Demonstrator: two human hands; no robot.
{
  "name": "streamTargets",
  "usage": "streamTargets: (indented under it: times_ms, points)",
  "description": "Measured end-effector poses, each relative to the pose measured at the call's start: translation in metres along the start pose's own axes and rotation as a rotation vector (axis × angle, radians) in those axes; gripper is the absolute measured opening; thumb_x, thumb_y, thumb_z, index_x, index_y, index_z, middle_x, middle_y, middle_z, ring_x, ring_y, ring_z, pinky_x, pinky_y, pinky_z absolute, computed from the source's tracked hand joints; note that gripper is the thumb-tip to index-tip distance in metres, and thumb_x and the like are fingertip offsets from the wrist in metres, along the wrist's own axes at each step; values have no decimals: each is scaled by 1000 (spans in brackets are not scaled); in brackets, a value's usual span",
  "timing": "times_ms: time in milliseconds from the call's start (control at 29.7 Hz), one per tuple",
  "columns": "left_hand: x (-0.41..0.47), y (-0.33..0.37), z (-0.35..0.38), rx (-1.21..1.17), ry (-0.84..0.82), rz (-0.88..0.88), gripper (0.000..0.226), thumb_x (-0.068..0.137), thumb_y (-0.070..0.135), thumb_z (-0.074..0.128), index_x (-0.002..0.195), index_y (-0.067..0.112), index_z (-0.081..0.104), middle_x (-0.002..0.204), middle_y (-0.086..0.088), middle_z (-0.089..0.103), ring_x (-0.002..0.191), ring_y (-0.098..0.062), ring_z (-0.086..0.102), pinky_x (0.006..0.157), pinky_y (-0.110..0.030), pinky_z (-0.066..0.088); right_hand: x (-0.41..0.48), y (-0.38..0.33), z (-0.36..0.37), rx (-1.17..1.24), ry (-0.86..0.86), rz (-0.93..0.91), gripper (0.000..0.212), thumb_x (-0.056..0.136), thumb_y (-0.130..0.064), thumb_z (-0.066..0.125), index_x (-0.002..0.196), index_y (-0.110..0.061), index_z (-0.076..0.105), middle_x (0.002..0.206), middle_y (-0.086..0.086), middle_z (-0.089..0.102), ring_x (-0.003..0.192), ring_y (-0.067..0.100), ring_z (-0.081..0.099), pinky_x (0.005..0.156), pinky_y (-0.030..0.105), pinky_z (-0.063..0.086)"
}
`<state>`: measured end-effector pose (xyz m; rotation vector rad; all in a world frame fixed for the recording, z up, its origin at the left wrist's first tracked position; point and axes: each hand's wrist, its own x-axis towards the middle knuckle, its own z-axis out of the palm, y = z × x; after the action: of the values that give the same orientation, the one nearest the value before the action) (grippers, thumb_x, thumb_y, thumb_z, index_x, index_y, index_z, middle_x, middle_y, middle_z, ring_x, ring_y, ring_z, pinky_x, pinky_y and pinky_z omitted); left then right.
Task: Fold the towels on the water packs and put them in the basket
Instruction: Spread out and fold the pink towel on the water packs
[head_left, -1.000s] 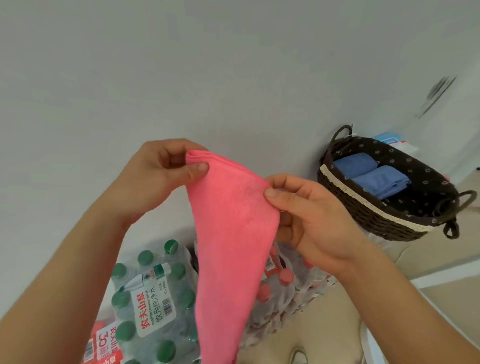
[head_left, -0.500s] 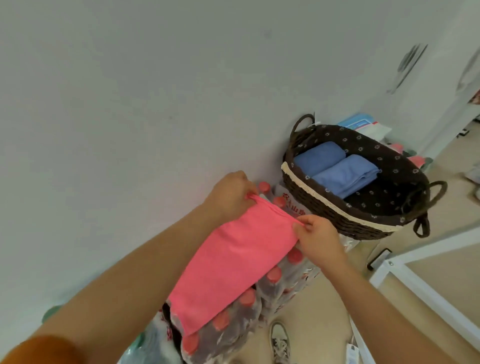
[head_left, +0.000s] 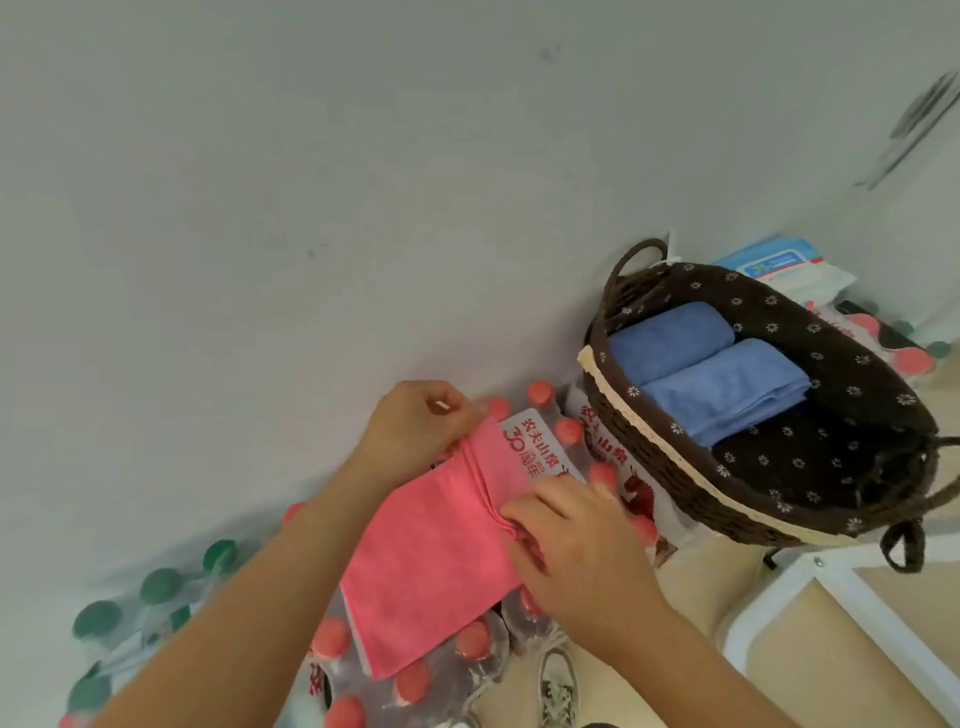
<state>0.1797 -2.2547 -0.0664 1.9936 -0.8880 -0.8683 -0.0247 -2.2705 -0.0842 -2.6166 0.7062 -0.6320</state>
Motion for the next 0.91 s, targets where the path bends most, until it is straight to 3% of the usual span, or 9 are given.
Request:
streamTargets:
  times_ms: [101,168,269,404,639,774,909]
  points:
    - [-23,-23,-27,45,44,-74,10,77,12,75,77,17,66,52,-3,60,43,-14,52,50,-25,44,3,-22,15,5,-67,-115,9,80,-23,56,83,-23,65,78,-8,55,71,14,52,66,30,39]
    - [-39,-35,-42,21,45,-120,17,78,7,74,90,15,66,54,-1,60,45,-14,54,50,-27,48,1,-32,25,-13,-117,-177,6,77,-21,62,81,-24,64,77,-9,55,71,13,52,68,30,35]
    - [-58,-53,-56,8,70,-174,19,79,10,75,94,20,68,75,-9,72,69,-25,69,74,-37,59,-7,-47,40,-53,-224,-245,13,70,-20,71,79,-26,63,77,-10,55,70,13,51,68,28,29]
    - [-71,-82,-64,182,67,-203,30,80,20,74,110,18,70,92,1,73,84,-13,68,85,-34,55,-14,-63,59,-86,-320,-290,13,70,-25,72,77,-28,62,76,-12,55,69,12,51,67,29,24]
    - [-79,-97,-63,401,118,-104,20,91,23,58,105,18,71,94,-2,72,88,-18,64,75,-27,48,-14,-81,76,-99,-396,-257,17,66,-24,75,74,-30,60,73,-14,54,65,9,50,67,27,18]
    - [-78,-102,-60,429,149,-80,21,89,22,60,107,19,71,97,-2,71,92,-19,63,77,-28,48,-13,-87,84,-115,-436,-220,25,57,-27,79,71,-31,59,68,-14,53,62,10,51,62,26,33]
    - [-76,-103,-59,440,162,-49,24,87,20,63,110,18,70,102,-1,70,94,-17,61,74,-22,41,-16,-88,91,-132,-456,-197,30,52,-25,81,69,-31,57,66,-14,51,58,11,52,59,26,38]
